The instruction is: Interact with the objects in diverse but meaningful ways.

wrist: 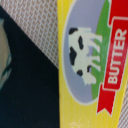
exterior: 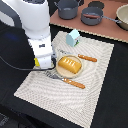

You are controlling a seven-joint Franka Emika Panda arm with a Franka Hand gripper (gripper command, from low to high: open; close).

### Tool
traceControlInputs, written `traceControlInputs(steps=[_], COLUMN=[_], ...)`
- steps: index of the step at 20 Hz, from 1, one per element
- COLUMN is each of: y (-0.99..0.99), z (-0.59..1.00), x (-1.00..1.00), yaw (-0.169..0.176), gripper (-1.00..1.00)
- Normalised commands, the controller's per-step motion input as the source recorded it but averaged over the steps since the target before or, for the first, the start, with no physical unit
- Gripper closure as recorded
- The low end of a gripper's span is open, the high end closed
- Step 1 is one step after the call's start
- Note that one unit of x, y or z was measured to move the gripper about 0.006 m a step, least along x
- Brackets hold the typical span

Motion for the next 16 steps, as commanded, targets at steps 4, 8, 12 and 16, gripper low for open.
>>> traceControlInputs(steps=[4,8,12,16], y=[-0.01,-0.02,0.14,0.19], z=[-0.12,0.01,0.93,1.00], x=[-0.23,-0.12,-0.05,-0.07], yaw=[0.024,0.032,0.025,0.000], gripper=[1.00,1.00,1.00,1.00])
